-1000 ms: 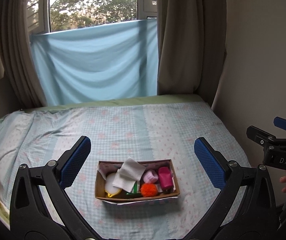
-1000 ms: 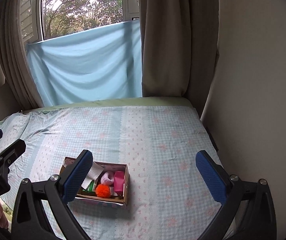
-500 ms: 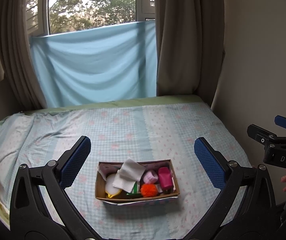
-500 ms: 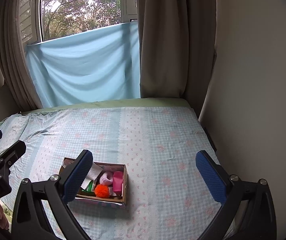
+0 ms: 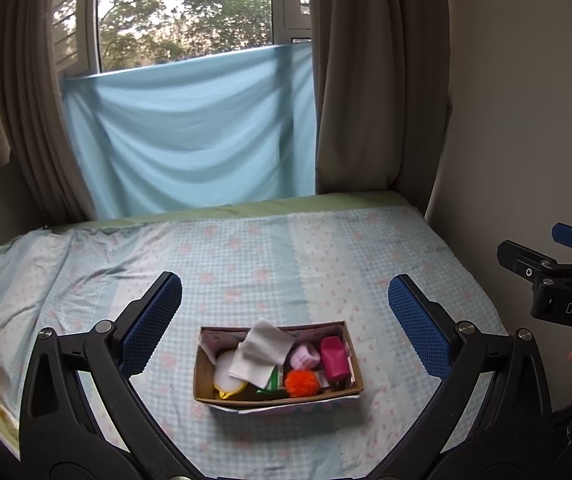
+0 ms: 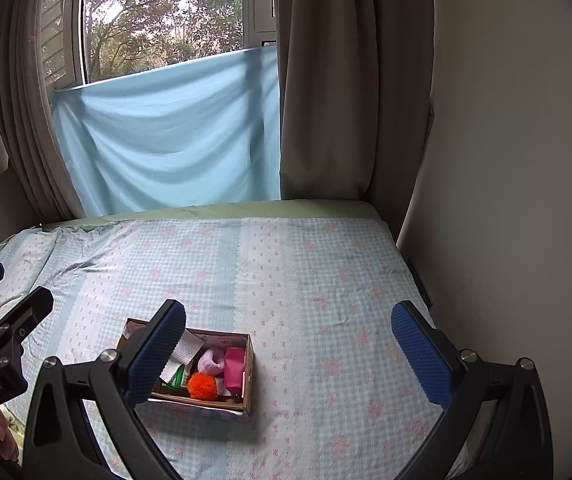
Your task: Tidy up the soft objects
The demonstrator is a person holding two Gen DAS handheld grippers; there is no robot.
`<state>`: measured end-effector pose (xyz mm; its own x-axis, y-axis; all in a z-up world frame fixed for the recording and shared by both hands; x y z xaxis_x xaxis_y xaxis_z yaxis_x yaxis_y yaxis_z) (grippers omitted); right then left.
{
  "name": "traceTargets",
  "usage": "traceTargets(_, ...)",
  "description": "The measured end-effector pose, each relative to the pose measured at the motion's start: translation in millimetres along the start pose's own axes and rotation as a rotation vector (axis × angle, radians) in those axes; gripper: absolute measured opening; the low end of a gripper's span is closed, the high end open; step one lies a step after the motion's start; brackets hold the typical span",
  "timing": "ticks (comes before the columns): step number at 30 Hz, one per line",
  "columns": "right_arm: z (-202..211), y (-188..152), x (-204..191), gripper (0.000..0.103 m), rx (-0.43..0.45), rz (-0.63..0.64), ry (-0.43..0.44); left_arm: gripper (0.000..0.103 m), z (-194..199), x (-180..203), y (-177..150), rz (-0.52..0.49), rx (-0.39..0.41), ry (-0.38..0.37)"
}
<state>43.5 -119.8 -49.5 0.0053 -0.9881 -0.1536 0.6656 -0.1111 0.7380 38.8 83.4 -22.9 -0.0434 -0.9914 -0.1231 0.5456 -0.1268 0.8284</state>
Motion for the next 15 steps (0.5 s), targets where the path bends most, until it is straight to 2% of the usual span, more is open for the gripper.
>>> traceTargets(15,-3.1,5.0,2.2,0.102,-0.001,-0.007,0.000,0.103,-6.0,1.6,2.4,-0.001,-0.008,0.006)
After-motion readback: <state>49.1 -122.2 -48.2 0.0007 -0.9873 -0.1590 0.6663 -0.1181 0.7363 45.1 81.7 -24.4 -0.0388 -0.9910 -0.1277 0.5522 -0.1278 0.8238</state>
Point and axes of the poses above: each gripper's, at about its wrist camera, not at the fingertips, and z roughly against the way its jaws point, x to its right, y to its top, the point moved 2 cm from there along -z, roughly the way its jaws point, and after that the axes turned 11 degrees about y, right-handed, at the moved point
